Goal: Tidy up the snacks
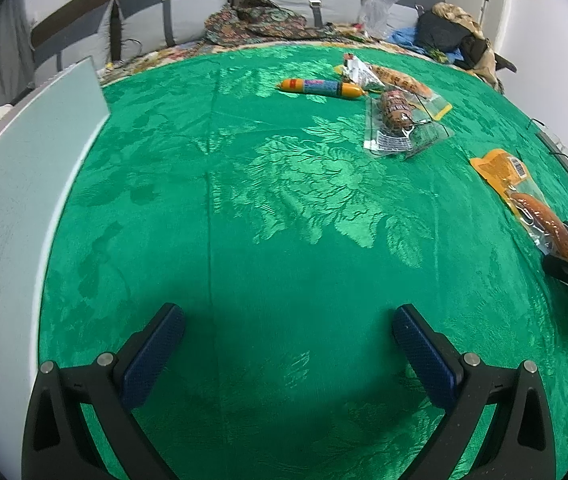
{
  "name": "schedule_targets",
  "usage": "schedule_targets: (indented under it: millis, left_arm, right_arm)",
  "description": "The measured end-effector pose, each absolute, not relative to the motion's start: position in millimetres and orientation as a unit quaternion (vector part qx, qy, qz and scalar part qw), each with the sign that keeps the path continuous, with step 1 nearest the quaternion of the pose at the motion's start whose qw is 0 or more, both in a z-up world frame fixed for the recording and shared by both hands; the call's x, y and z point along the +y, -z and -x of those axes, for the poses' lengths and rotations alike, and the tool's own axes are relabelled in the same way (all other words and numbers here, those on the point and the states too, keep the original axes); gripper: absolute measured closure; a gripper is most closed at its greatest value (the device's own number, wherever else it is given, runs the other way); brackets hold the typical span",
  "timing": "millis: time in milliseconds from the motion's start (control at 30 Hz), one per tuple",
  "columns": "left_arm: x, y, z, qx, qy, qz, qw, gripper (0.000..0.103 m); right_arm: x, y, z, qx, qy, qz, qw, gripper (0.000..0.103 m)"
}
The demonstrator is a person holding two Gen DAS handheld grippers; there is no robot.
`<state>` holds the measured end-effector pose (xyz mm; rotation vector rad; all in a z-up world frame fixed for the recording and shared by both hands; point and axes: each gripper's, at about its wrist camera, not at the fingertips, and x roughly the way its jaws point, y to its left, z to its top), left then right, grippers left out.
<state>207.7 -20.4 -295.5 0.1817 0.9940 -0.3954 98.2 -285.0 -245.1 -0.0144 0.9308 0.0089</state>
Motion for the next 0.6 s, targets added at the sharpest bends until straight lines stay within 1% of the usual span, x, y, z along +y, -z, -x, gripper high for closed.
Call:
schedule_targets:
  millis: [133, 300, 400, 500, 567, 600]
  left_arm:
    - [-29.6, 281.6, -233.2, 0.498, 0.235, -0.025, 0.835, 0.001]
    - [-68.0, 250.1, -280.5, 0.490, 0.285, 0.019, 0.824, 0.001]
    - [-105.7, 240.3, -310.3, 0.488, 0.306, 0.011, 0.817, 0.001]
    - [-149.4, 247.4, -336.3, 0.496, 0.296, -0.038, 0.815, 0.001]
    - [-171.2, 262.5, -350.1, 0.514, 0.273, -0.071, 0.810, 0.005]
    - [-179.9, 273.2, -355.6, 0.528, 0.267, -0.083, 0.802, 0.015]
  right_arm:
    - [-285.0, 245.0, -98.2, 0.449, -0.004, 0.007, 0.894, 0.010]
    - [-284.9, 244.9, -98.1, 0.449, -0.004, 0.007, 0.894, 0.010]
    - [-285.0, 244.9, -98.0, 0.449, -0.004, 0.007, 0.894, 0.010]
    - [-285.0, 244.8, -97.9, 0.449, -0.004, 0.007, 0.894, 0.010]
    - [-285.1, 244.8, -97.8, 0.449, -0.005, 0.006, 0.894, 0.010]
    - [-285.1, 244.7, -97.7, 0.449, -0.004, 0.006, 0.894, 0.010]
